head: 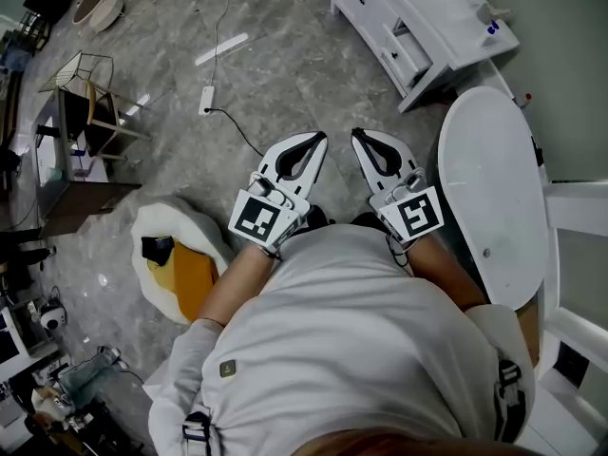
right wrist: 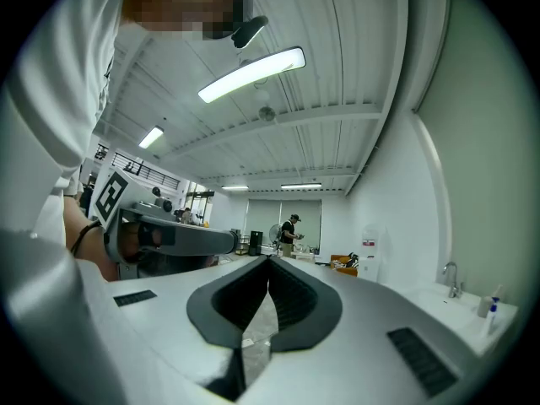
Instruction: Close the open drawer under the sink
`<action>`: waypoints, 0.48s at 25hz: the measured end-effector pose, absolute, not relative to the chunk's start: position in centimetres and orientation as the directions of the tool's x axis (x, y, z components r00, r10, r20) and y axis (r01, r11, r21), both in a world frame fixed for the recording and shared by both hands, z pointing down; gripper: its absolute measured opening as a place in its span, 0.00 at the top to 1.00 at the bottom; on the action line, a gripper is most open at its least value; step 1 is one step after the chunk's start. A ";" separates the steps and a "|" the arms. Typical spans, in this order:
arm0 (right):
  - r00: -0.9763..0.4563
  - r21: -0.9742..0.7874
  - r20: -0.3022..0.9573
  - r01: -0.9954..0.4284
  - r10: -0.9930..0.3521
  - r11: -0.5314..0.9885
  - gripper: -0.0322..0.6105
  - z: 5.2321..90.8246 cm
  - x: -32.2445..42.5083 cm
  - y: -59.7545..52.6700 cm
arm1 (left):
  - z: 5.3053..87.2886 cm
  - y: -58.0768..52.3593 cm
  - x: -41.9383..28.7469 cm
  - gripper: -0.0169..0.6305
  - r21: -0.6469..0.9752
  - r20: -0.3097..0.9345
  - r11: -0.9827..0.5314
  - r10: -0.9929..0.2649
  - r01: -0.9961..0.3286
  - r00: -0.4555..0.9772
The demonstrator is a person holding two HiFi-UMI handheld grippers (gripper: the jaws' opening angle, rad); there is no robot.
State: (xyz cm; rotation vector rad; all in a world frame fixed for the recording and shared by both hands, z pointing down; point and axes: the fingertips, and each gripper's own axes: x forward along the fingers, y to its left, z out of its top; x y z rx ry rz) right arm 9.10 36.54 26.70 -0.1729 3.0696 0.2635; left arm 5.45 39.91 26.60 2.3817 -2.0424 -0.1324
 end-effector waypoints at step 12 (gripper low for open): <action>-0.996 0.118 -0.045 -0.082 -0.077 0.990 0.91 28.6 1.3 34.8 | 28.0 40.0 -3.0 0.96 0.063 -0.053 -0.088 -0.995 -0.994 0.085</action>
